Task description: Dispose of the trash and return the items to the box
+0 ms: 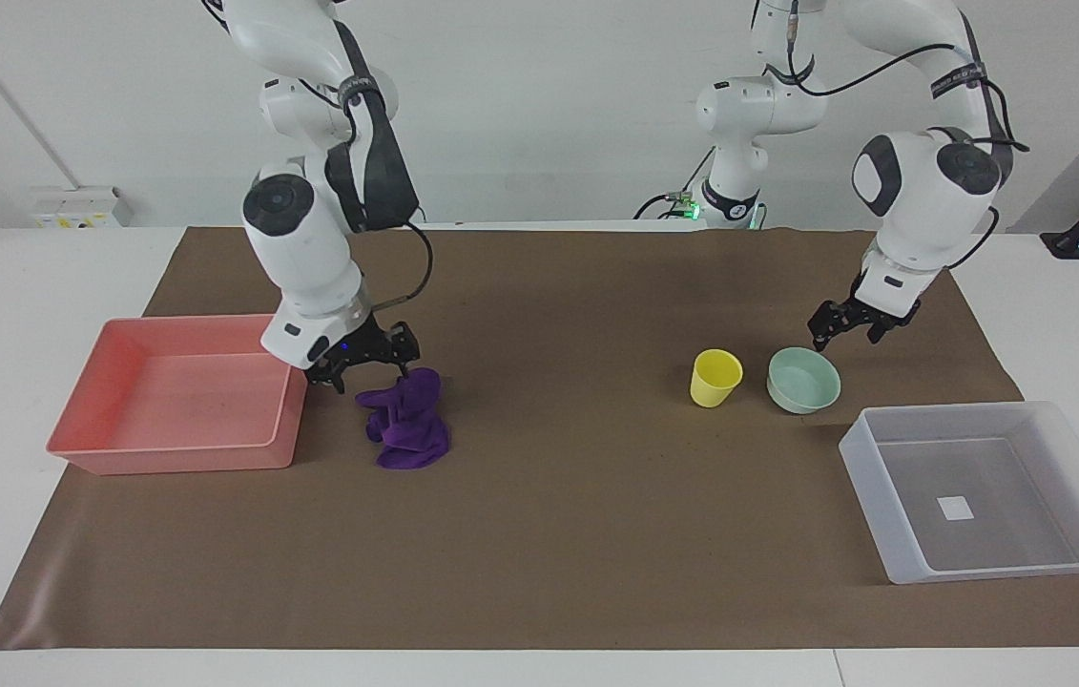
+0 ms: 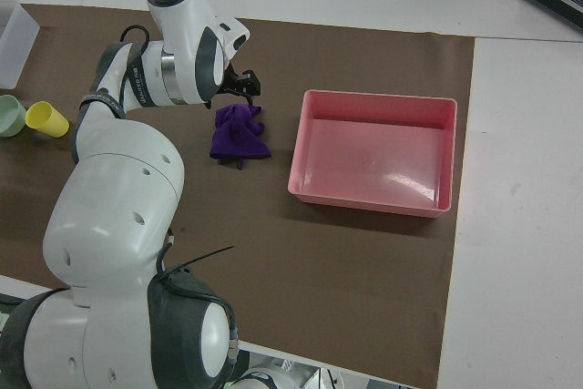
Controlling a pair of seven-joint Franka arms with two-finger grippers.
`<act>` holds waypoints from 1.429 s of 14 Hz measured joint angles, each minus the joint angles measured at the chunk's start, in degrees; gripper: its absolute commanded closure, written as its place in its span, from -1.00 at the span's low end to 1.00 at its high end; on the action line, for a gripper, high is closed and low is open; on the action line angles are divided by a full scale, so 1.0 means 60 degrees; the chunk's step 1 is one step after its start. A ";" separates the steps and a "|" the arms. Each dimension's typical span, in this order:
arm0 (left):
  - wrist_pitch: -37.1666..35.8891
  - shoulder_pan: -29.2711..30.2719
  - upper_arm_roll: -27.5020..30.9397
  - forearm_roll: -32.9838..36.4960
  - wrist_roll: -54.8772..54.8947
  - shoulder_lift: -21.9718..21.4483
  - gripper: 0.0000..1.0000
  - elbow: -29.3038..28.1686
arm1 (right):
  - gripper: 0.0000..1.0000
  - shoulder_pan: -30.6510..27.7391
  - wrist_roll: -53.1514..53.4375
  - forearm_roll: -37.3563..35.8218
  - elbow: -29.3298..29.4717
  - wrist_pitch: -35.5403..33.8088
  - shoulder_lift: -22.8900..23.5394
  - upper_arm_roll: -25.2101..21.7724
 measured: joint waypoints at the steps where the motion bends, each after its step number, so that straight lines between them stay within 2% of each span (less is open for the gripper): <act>1: 0.0553 0.0001 0.0001 0.0000 -0.0007 0.0228 -0.66 -0.0238 | -0.64 0.0054 0.0001 0.0001 -0.0222 0.0313 0.0176 0.0000; 2: 0.0961 0.0001 0.0001 0.0000 -0.0035 0.0449 0.54 -0.0418 | -0.23 0.0089 0.0001 0.0002 -0.0386 0.0549 0.0315 0.0000; 3: 0.1213 0.0002 0.0001 -0.0002 -0.0175 0.0647 1.00 -0.0530 | 0.23 0.0114 0.0001 0.0002 -0.0474 0.0686 0.0415 0.0000; 6: 0.1638 0.0001 0.0000 -0.0002 -0.0487 0.1043 1.00 -0.0664 | 0.65 0.0133 0.0001 0.0005 -0.0638 0.0709 0.0502 -0.0001; 8: 0.1679 0.0001 0.0001 -0.0002 -0.0534 0.1062 1.00 -0.0650 | 0.94 0.0133 0.0043 0.0009 -0.0719 0.0709 0.0501 -0.0001; 9: 0.1610 0.0001 0.0002 -0.0002 -0.0542 0.1039 1.00 -0.0605 | 0.99 0.0133 0.0107 0.0009 -0.0739 0.0709 0.0501 -0.0001; 10: 0.1333 0.0002 0.0003 -0.0007 -0.0556 0.0943 1.00 -0.0468 | 0.99 0.0133 0.0147 0.0009 -0.0738 0.0709 0.0498 -0.0002; 12: -0.0449 0.0002 0.0005 -0.0010 -0.0563 0.0500 1.00 0.0299 | 0.99 0.0132 0.0172 0.0009 -0.0719 0.0709 0.0479 -0.0018; 14: -0.2411 0.0006 0.0034 -0.0104 -0.0600 0.0076 1.00 0.1670 | 0.99 0.0098 0.0175 0.0009 -0.0620 0.0692 0.0421 -0.0048; 15: -0.2853 0.0045 0.0080 -0.0303 -0.0647 0.0028 1.00 0.2307 | 0.99 0.0076 0.0175 0.0009 -0.0534 0.0615 0.0353 -0.0065; 18: -0.2329 0.0804 0.0161 -0.0979 -0.0669 0.0601 1.00 0.3331 | 0.99 -0.0020 0.0176 0.0009 0.0085 -0.0620 -0.0116 -0.0127; 20: -0.1819 0.1302 0.0198 -0.1113 -0.0643 0.1716 1.00 0.4238 | 0.99 -0.0217 0.0178 0.0009 0.0814 -0.1958 -0.0608 -0.0143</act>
